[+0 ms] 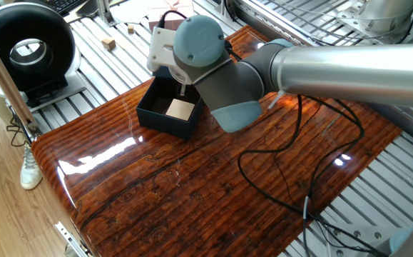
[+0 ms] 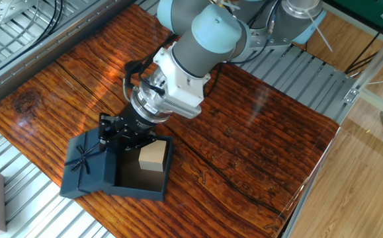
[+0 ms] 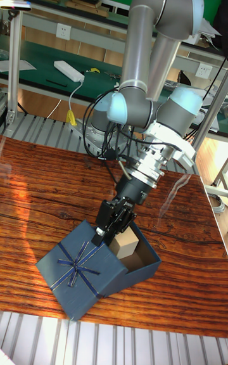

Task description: Cover the box

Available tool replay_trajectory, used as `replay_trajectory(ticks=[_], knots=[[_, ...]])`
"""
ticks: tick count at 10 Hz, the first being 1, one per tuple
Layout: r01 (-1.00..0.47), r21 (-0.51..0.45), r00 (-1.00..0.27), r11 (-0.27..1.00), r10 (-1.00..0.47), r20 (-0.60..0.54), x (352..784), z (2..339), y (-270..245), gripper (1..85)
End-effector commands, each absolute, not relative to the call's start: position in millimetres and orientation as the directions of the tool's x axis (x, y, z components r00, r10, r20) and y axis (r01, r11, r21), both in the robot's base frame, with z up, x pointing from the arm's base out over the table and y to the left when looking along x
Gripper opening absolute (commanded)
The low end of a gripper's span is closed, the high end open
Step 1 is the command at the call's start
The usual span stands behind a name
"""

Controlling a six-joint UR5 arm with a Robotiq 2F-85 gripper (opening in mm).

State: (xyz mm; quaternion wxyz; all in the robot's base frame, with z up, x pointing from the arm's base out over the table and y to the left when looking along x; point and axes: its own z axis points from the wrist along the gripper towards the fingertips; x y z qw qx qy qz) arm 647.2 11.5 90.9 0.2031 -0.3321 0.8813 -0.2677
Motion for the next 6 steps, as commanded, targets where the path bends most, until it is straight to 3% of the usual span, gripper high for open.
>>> replay_trajectory(ticks=[1, 6], knots=[[-0.462, -0.591, -0.722, 0.661, -0.668, -0.183, 640.5, 98.1, 16.1, 37.7], [-0.434, -0.57, -0.76, 0.698, -0.623, -0.184, 627.6, 107.5, 28.8, 37.0]])
